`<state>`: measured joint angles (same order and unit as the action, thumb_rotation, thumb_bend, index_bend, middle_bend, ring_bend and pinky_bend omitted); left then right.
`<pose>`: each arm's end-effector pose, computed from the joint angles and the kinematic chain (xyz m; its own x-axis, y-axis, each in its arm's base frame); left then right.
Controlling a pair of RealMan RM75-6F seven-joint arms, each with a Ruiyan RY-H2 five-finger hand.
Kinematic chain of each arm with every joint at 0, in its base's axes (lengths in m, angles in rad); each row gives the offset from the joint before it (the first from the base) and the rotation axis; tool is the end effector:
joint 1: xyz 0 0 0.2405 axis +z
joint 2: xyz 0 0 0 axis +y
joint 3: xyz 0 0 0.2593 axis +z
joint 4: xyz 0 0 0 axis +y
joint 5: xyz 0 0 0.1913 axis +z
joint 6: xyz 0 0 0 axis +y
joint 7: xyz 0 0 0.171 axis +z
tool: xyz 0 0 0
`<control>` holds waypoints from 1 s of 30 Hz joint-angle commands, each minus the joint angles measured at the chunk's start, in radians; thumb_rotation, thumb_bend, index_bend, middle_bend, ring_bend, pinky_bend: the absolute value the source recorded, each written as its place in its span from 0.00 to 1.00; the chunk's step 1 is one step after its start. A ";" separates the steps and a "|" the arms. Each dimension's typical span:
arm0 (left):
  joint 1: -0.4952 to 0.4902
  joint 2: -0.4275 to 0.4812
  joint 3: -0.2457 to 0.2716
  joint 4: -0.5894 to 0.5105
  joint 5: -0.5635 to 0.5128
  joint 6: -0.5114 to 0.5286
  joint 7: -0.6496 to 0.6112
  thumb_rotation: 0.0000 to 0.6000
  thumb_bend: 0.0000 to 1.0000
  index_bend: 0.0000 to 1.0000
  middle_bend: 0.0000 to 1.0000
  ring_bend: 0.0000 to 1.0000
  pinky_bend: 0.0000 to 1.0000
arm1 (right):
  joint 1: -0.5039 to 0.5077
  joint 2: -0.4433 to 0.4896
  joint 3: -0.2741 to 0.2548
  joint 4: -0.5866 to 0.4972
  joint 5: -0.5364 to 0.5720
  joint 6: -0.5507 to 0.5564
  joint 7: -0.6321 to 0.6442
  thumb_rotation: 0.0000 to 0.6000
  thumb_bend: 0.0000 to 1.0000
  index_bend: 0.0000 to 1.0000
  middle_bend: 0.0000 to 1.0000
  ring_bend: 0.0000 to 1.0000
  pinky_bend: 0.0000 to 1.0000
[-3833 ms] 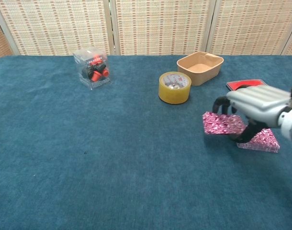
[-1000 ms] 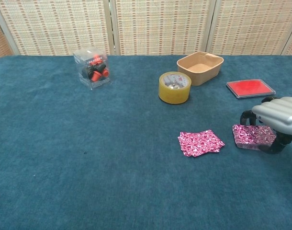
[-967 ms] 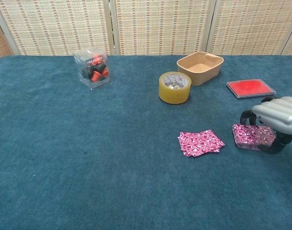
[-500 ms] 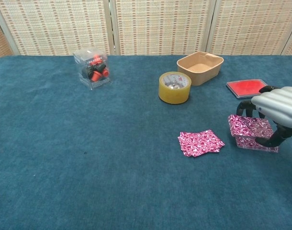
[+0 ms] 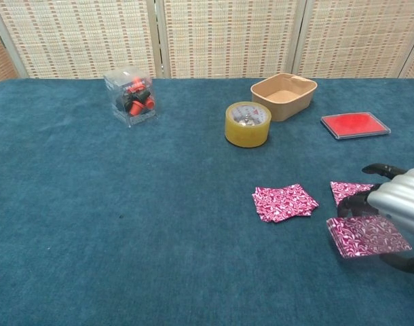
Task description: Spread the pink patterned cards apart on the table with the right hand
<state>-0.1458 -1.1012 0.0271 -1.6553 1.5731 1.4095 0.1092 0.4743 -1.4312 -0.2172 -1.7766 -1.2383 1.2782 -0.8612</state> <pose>-0.2881 0.2069 0.1509 0.4899 0.1161 0.8640 0.8687 -0.1482 -0.4726 -0.2204 -0.2233 0.0057 0.7948 -0.2391 0.5578 -0.6008 -0.4402 0.6673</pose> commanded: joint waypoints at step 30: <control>0.011 -0.019 -0.016 0.039 0.026 0.055 -0.029 1.00 0.46 0.00 0.00 0.00 0.12 | -0.277 0.162 0.029 0.026 -0.266 0.379 0.222 1.00 0.26 0.00 0.00 0.00 0.00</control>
<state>-0.1358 -1.1110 0.0128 -1.6283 1.5900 1.4557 0.0872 0.2882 -1.3042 -0.2142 -1.7924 -1.4484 1.5297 -0.7532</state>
